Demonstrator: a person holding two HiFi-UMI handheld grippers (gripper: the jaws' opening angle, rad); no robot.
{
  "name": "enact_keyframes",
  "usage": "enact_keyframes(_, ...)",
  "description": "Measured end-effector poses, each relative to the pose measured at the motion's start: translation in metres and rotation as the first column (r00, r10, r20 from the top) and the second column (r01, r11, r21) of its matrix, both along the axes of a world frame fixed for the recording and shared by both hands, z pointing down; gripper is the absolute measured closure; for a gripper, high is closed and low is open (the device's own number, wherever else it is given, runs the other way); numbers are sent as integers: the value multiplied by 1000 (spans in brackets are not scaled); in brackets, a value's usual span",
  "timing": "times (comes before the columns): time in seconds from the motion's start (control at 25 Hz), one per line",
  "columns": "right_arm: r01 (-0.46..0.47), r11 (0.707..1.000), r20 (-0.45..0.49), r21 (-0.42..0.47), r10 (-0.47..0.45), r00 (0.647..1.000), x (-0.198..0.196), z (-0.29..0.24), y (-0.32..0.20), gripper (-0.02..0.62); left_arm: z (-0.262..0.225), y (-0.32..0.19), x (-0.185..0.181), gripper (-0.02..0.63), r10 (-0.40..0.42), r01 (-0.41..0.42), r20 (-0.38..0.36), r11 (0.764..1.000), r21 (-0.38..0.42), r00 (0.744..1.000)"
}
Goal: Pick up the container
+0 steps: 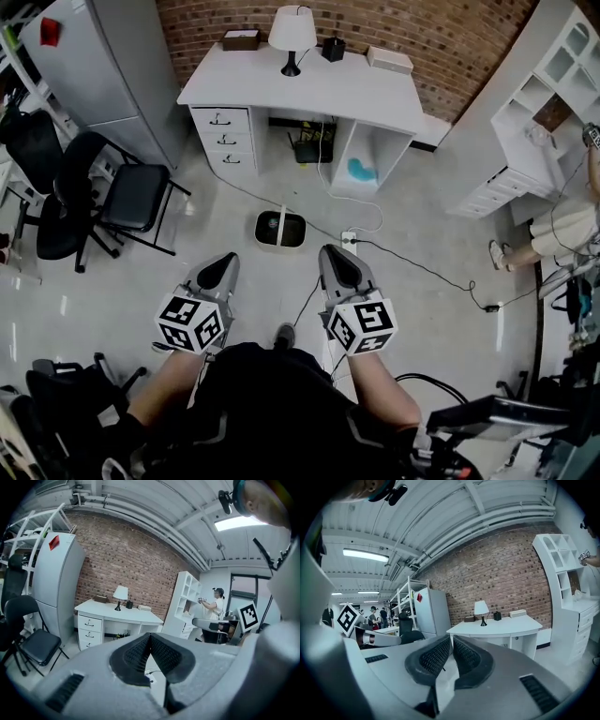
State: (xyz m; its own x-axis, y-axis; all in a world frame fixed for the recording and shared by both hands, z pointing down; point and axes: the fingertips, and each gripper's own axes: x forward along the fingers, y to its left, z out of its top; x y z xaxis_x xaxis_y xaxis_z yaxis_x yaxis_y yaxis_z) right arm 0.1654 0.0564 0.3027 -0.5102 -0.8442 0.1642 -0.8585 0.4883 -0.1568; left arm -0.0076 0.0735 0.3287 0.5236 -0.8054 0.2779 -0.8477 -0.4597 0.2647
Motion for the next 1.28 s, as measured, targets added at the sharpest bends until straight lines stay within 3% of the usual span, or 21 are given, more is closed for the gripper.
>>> enact_keyframes(0.4,13,1000,-10,-20,-13,1000,-6,14,-55,586,21,-50,-11,600,-20,19,-20,999,-30,1000)
enact_keyframes(0.68,-32,999,-78,-33,29,997,-8,23,-107,586,11,-116,-12,600,12,-11,-25,1000,13,1000)
enact_keyframes(1.04,-42,991,-99,-124,30,995,-31,56,-177,584,38,-191,-23,600,58,-59,-19,996,-73,998)
enact_keyframes(1.28,-78,969,-56,-236,66,996,-52,102,-225,583,83,-236,-42,598,112,-102,81,987,-122,990)
